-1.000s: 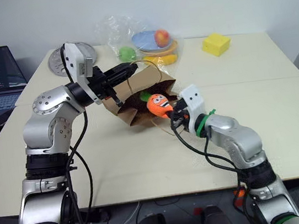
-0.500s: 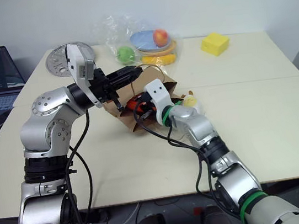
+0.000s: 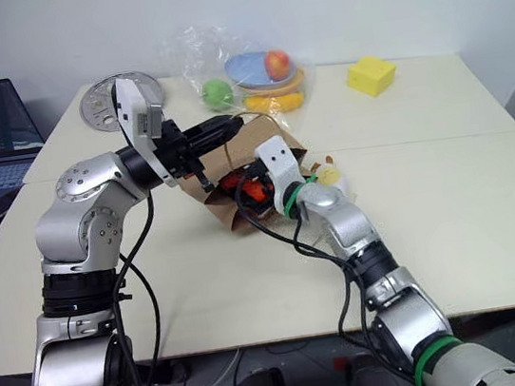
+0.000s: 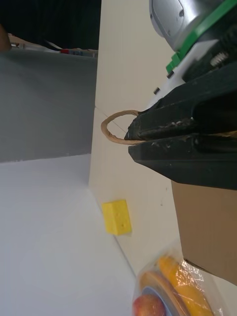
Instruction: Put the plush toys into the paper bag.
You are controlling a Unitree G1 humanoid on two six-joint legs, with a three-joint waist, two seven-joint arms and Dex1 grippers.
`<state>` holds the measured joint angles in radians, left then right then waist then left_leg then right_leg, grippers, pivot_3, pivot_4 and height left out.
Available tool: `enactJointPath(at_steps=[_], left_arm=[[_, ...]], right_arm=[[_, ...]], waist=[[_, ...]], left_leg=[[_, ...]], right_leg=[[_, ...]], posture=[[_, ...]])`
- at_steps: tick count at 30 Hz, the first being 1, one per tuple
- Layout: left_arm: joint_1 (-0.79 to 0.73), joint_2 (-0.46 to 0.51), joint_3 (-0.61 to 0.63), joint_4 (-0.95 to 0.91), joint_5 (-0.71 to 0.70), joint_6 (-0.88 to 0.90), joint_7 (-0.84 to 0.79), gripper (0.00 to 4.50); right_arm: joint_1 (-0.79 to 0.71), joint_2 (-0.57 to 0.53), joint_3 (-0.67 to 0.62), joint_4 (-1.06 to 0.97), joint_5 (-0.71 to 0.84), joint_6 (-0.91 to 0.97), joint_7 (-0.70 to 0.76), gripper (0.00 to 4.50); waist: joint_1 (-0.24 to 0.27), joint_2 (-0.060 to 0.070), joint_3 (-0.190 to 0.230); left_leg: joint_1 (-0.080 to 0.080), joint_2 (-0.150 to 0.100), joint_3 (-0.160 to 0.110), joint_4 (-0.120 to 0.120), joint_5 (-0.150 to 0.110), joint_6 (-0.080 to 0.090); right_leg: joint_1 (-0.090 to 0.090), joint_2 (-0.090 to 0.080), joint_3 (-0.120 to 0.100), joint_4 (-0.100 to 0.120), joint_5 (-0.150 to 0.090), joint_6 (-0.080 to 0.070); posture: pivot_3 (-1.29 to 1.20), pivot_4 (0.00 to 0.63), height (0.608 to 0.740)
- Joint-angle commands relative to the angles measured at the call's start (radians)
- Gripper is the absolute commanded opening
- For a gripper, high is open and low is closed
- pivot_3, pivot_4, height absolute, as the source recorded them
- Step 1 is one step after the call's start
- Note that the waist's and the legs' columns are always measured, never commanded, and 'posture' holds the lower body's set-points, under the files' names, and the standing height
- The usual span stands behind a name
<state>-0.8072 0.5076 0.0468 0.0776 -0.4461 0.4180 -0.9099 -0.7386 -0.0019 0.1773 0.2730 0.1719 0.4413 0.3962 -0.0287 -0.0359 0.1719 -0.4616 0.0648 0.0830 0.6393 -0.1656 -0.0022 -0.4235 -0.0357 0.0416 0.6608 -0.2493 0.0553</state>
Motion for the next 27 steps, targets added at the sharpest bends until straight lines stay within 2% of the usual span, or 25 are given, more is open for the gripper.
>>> enactJointPath(at_steps=[1,6,10,13,27], left_arm=[[-0.013,0.002,0.019,-0.020,0.004,-0.027,0.014,0.00],[-0.007,0.006,0.019,-0.021,0.003,-0.030,0.014,0.00],[-0.007,0.008,0.020,-0.017,0.003,-0.032,0.014,0.00],[-0.011,0.007,0.018,-0.007,0.006,-0.036,0.011,0.00],[-0.021,0.012,0.017,-0.009,0.014,-0.034,0.010,0.00]], right_arm=[[0.129,-0.056,-0.042,-0.263,0.036,0.040,0.007,4.48],[0.296,-0.154,-0.083,-0.572,0.105,0.154,0.026,4.48],[0.340,-0.208,-0.128,-0.655,0.107,0.185,-0.004,4.48],[0.343,-0.226,-0.193,-0.602,0.061,0.199,-0.089,4.48],[0.245,-0.224,-0.142,-0.180,-0.055,0.043,-0.107,4.48]], waist=[[0.002,0.000,0.000],[0.001,0.000,0.000],[-0.005,0.000,0.000],[-0.003,0.000,0.000],[-0.003,0.000,0.000]], left_leg=[[0.000,0.000,0.000,0.000,0.000,0.000],[-0.001,0.000,0.001,0.000,0.000,0.000],[0.002,0.001,0.000,0.000,0.000,0.000],[0.004,0.001,0.000,0.000,0.000,0.000],[0.003,-0.001,0.002,-0.002,0.000,0.000]], right_leg=[[0.000,0.000,0.000,0.000,0.000,0.000],[0.000,-0.001,0.001,-0.002,0.000,0.000],[0.000,0.000,0.001,-0.001,-0.001,-0.001],[0.001,0.000,0.001,0.000,-0.004,-0.006],[0.002,0.000,0.002,-0.001,-0.003,-0.002]], posture=[[0.00,0.150,0.740],[0.00,0.150,0.740],[0.00,0.150,0.740],[0.00,0.150,0.740],[0.00,0.150,0.740]])
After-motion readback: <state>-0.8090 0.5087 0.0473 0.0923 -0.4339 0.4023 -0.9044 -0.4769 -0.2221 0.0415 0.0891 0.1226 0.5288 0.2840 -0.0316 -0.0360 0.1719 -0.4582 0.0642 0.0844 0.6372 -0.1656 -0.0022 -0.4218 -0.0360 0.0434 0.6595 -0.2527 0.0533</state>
